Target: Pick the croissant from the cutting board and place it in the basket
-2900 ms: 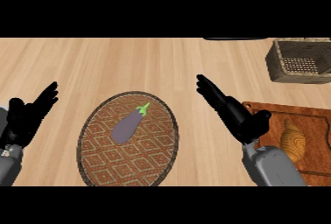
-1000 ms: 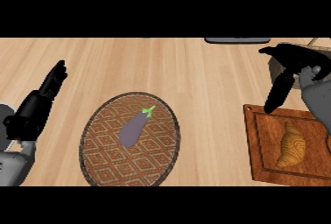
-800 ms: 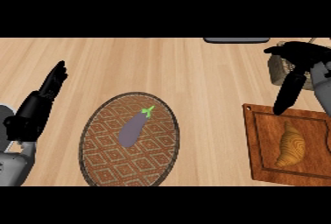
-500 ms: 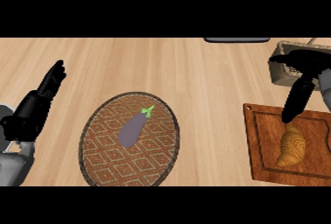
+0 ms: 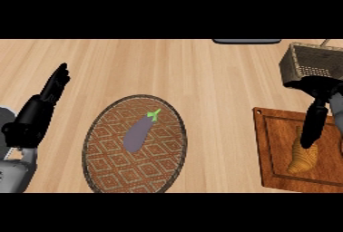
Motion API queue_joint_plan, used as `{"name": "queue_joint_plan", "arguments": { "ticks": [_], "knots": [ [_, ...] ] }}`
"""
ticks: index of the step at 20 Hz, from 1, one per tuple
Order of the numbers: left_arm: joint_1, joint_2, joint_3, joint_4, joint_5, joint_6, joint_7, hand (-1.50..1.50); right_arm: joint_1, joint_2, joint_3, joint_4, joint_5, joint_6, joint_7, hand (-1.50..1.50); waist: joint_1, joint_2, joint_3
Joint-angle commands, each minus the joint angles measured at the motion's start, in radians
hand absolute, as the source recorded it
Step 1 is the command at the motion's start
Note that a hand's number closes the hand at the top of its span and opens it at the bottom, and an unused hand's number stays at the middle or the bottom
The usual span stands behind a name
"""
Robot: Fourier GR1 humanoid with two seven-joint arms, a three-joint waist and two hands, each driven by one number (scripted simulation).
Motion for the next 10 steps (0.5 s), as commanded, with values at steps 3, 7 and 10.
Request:
{"name": "queue_joint_plan", "arguments": {
  "ticks": [3, 7, 10],
  "knots": [
    [0.04, 0.019, 0.045, -0.04, 0.015, -0.046, -0.002, 0.0, 0.092, -0.021, 0.02, 0.0, 0.063, 0.047, 0.035, -1.5, 0.007, 0.001, 0.001],
    [-0.023, -0.044, 0.027, -0.015, -0.043, -0.01, 0.04, 0.0, 0.113, -0.017, -0.02, -0.015, 0.09, 0.053, 0.037, -1.5, 0.003, 0.002, 0.001],
    [0.041, -0.034, 0.045, -0.005, -0.051, -0.052, -0.021, 0.0, 0.197, 0.003, -0.018, -0.039, 0.181, -0.018, -0.029, -1.5, 0.004, 0.002, 0.001]
  ]
}}
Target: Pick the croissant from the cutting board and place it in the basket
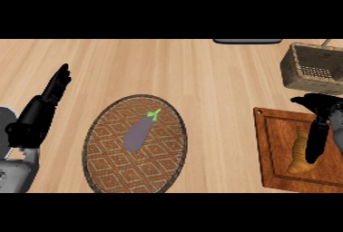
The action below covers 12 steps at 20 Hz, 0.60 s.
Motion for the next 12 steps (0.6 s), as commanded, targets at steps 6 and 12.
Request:
{"name": "queue_joint_plan", "arguments": {
  "ticks": [6, 12],
  "knots": [
    [-0.014, -0.086, 0.004, 0.009, -0.082, -0.001, 0.005, 0.0, 0.02, 0.067, -0.047, 0.094, 0.208, -0.03, -0.126, -1.5, 0.008, 0.003, 0.001],
    [-0.022, -0.089, 0.081, 0.061, -0.081, -0.069, -0.055, 0.0, 0.146, 0.124, -0.101, -0.058, 0.262, -0.027, -0.044, -1.5, -0.001, 0.001, 0.0]
  ]
}}
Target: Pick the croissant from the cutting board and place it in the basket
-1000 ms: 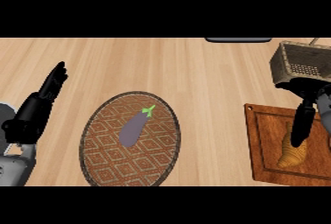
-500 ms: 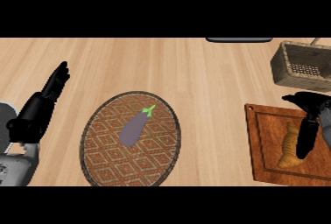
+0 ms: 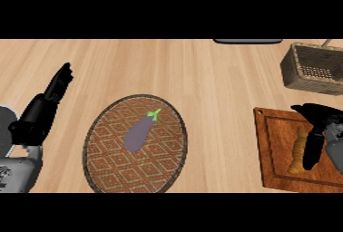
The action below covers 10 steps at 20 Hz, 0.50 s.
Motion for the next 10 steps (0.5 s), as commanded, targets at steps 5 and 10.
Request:
{"name": "queue_joint_plan", "arguments": {
  "ticks": [5, 10],
  "knots": [
    [0.054, -0.027, 0.033, -0.142, -0.028, -0.033, 0.086, 0.0, 0.023, 0.053, -0.064, 0.066, 0.132, -0.027, -0.081, -1.5, 0.005, -0.001, 0.0],
    [0.002, -0.067, 0.057, -0.007, -0.057, -0.054, 0.002, 0.0, 0.135, 0.075, -0.091, -0.049, 0.149, 0.007, -0.051, -1.5, -0.003, -0.001, 0.0]
  ]
}}
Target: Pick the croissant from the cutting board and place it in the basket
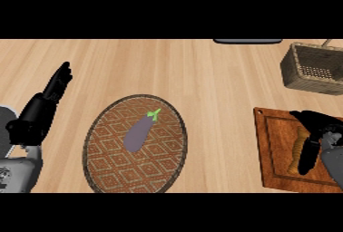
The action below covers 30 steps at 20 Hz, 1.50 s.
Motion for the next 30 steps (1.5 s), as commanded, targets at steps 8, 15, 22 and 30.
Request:
{"name": "queue_joint_plan", "arguments": {
  "ticks": [8, 15, 22, 30],
  "knots": [
    [0.011, -0.049, 0.057, 0.032, -0.038, -0.052, -0.049, 0.0, 0.1, 0.036, -0.064, 0.012, 0.131, -0.011, -0.075, -1.5, 0.0, 0.001, 0.0],
    [-0.034, -0.077, 0.053, 0.006, -0.076, -0.068, 0.025, 0.0, 0.068, 0.104, -0.085, 0.057, 0.181, 0.015, -0.074, -1.5, 0.002, 0.001, 0.0],
    [-0.032, -0.048, 0.112, -0.013, -0.057, -0.102, 0.026, 0.0, 0.095, 0.094, -0.092, 0.098, 0.24, -0.055, -0.194, 1.5, 0.002, 0.001, 0.0],
    [-0.039, -0.081, 0.09, 0.02, -0.084, -0.079, -0.001, 0.0, 0.043, -0.205, -0.193, 0.251, 0.249, -0.155, -0.624, 1.5, 0.004, 0.012, 0.004]
  ]
}}
